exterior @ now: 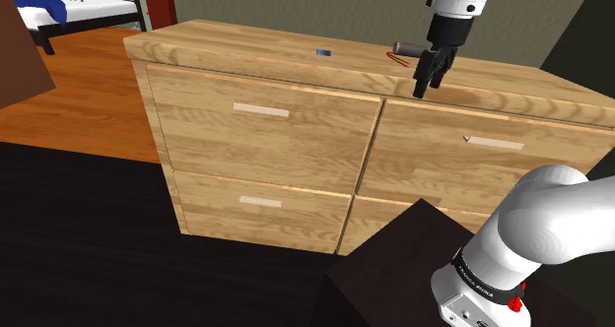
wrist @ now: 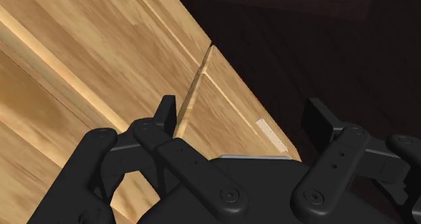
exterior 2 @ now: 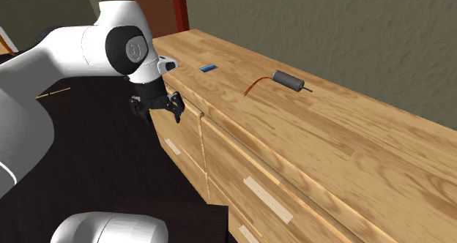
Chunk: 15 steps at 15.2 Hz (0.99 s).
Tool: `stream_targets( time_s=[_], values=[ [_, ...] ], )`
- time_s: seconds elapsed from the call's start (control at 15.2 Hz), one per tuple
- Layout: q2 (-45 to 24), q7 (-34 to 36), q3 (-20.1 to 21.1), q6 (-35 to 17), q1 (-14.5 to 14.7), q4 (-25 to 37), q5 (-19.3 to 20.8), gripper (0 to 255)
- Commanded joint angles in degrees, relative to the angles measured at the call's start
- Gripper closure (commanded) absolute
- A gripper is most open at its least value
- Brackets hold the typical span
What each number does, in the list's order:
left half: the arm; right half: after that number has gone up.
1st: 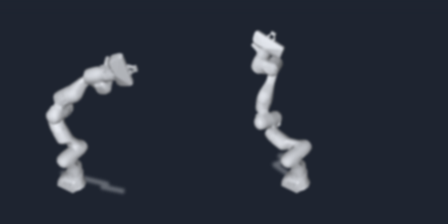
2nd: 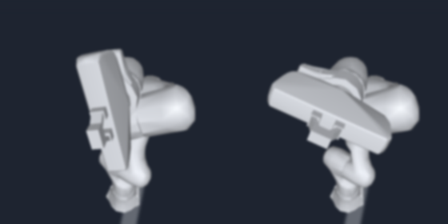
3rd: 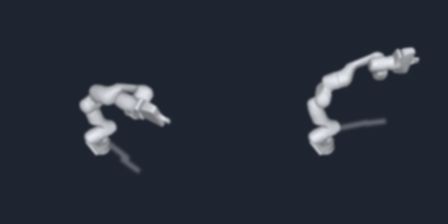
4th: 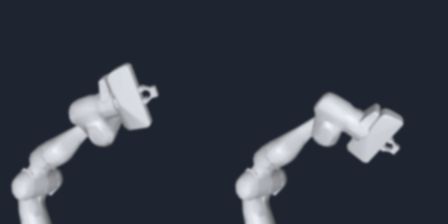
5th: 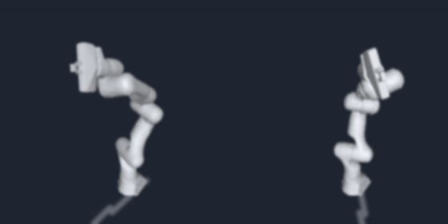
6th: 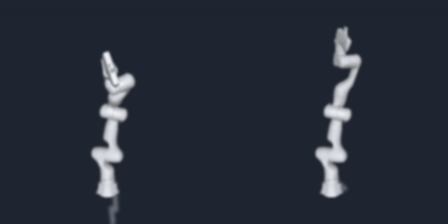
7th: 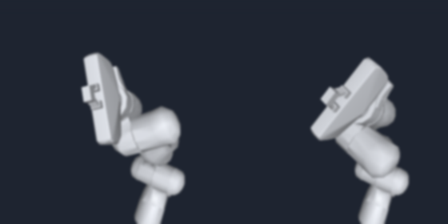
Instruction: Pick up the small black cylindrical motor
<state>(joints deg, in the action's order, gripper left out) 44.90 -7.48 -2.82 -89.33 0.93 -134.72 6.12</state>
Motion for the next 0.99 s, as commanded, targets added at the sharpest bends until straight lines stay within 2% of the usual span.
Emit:
stream_targets(
  time_s=[0.0,0.46,0.92],
  values=[
    [0.00,0.00,0.00,0.00,0.00,0.00,0.00,0],
    [-14.54,1.34,-3.61,-4.43,-2.95,10.57,1.34,0],
    [-28.78,2.04,-7.46,-5.84,-5.35,23.87,0.96,0]
  ],
)
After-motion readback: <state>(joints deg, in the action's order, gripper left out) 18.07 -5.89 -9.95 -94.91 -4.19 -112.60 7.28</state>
